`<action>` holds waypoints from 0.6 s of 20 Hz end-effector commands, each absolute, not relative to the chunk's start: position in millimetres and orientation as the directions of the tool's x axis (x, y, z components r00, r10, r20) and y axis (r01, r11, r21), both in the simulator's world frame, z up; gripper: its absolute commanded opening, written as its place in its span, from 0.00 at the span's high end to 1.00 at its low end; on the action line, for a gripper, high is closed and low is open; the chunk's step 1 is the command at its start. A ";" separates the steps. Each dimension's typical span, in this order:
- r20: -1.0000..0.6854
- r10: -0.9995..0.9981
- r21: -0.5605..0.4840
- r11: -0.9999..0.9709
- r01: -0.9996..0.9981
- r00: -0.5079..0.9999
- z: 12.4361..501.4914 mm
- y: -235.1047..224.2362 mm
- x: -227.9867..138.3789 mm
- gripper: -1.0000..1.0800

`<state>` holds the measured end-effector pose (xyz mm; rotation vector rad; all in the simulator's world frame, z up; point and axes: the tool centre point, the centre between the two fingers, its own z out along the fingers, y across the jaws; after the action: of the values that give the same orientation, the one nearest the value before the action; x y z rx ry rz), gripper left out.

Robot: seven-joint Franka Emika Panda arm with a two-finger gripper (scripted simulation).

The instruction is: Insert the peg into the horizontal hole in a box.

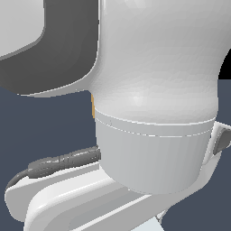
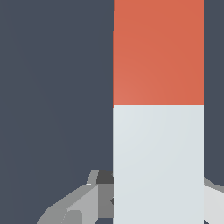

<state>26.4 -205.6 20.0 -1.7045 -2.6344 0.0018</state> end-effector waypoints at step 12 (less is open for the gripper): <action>0.000 0.950 0.000 0.312 0.950 -0.312 39.8 -124.3 -1.7 1.00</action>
<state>1.3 -137.6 35.3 -1.8211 -2.5556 0.0026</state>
